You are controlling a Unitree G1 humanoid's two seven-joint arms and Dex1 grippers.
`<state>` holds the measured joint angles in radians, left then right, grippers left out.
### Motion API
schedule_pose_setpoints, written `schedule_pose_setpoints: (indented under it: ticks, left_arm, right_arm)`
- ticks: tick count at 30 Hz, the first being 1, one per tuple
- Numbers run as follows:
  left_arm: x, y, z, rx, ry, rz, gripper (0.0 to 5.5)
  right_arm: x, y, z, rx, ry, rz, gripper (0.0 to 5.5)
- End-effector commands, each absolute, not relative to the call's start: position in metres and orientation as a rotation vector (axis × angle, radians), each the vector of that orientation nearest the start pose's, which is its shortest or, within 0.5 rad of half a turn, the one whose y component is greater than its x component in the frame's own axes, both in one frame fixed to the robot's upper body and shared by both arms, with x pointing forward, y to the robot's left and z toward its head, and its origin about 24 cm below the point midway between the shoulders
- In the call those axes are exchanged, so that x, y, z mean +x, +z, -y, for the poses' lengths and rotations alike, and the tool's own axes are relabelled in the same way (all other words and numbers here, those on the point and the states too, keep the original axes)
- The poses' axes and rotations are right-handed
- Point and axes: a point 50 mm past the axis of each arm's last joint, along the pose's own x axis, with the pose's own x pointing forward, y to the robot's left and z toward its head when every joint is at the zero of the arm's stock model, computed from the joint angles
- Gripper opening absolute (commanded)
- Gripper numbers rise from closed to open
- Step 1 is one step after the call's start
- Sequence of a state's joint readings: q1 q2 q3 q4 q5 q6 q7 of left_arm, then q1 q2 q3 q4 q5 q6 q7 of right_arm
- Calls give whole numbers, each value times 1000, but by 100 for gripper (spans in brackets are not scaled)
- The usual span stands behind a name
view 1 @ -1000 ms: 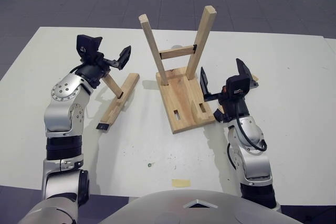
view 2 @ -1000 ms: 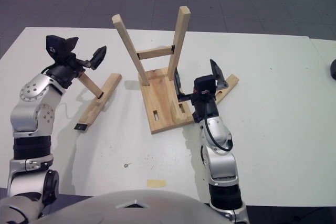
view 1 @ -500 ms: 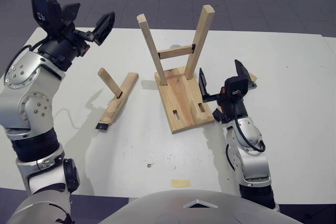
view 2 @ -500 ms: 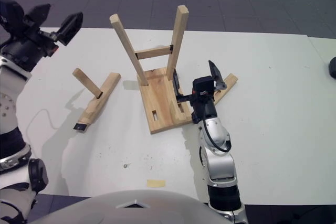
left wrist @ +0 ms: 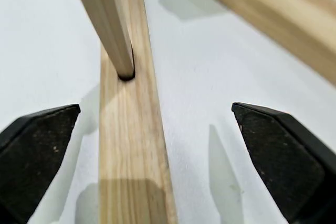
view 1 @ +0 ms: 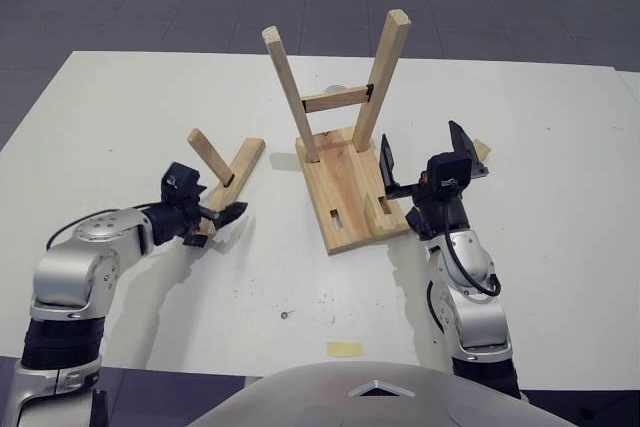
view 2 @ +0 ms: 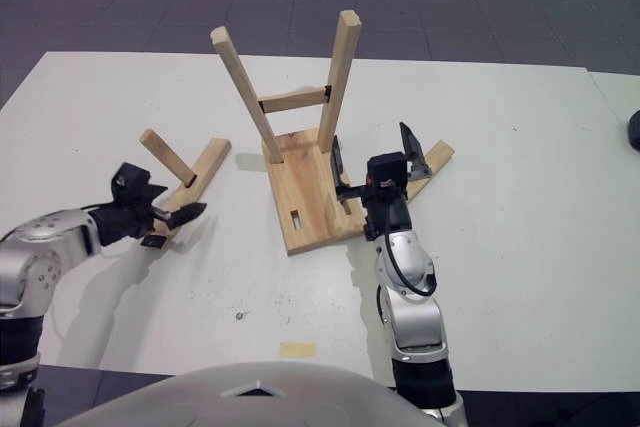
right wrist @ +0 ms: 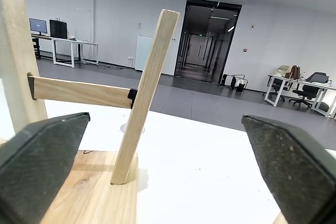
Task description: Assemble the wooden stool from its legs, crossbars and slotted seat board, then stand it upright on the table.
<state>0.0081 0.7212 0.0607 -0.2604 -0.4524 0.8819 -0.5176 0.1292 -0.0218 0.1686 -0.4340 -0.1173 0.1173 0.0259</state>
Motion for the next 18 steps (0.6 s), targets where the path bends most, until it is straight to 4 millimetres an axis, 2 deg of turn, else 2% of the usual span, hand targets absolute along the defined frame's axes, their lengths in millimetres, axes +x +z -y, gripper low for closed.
schedule_pose_setpoints:
  ticks: [1, 8, 14, 18]
  left_arm:
    - [225, 65, -250, 229, -481, -730, 497]
    - [229, 68, -253, 274, -529, -736, 374]
    - [223, 52, -268, 286, -508, -798, 284]
    - [224, 49, -270, 299, -521, -798, 224]
  right_arm:
    - [223, 103, 117, -100, 137, 209, 540]
    - [222, 102, 116, -92, 114, 216, 540]
    - [222, 101, 115, -94, 109, 220, 540]
    - [222, 102, 116, -100, 102, 224, 540]
